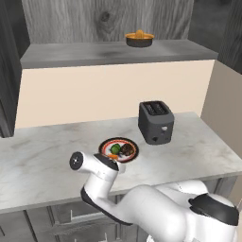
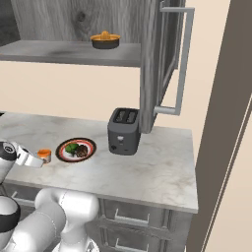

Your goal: Pick the avocado and bread from the counter and place them on the plate. Then pick the jam from the cabinet and place it next to the plate. Lastly close the cabinet door.

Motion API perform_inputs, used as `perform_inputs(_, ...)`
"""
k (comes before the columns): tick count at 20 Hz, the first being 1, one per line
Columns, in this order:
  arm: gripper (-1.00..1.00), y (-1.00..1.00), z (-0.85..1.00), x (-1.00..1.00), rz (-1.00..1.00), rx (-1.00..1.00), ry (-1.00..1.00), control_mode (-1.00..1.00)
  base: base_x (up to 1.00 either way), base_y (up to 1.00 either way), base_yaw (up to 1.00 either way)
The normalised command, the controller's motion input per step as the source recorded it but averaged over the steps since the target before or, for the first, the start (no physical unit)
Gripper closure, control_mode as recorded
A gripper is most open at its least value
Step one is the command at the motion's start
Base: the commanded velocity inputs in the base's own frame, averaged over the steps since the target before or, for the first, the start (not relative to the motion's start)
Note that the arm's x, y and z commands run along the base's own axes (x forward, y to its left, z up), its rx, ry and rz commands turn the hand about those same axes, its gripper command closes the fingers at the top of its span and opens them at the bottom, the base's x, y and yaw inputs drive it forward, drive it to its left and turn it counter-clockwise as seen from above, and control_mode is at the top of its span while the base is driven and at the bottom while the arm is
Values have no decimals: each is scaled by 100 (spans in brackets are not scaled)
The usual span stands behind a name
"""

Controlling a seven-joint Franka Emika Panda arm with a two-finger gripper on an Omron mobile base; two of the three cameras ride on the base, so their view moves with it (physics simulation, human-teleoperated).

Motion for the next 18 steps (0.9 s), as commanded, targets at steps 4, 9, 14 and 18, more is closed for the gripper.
perform_inputs(4, 100, 0, -19, 7, 0, 0, -1, -100, 0, 0, 0)
perform_inputs(9, 100, 0, -23, 0, 2, -1, 0, -100, 0, 0, 0)
perform_inputs(14, 100, 0, -10, 2, 4, -1, -5, -100, 0, 0, 0)
perform_inputs(18, 100, 0, -18, 6, 4, 0, -2, -100, 0, 0, 0)
